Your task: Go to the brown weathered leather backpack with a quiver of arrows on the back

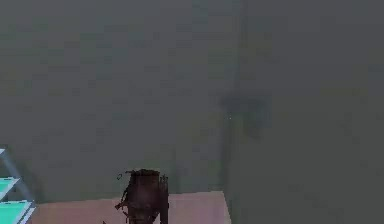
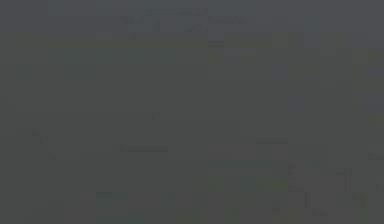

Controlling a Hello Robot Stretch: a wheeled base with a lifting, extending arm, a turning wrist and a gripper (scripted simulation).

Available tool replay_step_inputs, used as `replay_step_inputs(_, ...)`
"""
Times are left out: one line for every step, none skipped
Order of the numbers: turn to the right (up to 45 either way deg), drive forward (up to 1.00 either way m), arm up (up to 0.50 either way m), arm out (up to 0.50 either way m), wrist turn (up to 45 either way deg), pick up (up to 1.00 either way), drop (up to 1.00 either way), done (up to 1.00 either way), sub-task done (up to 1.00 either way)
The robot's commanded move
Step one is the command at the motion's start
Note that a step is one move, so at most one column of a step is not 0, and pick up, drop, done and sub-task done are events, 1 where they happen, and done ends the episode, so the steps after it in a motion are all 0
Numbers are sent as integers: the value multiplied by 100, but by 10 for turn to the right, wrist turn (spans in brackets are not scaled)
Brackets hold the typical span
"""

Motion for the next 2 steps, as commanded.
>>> replay_step_inputs(-210, 0, 0, 0, 0, 0, 0, 0, 0)
replay_step_inputs(0, 0, 0, 0, 0, 0, 0, 100, 0)
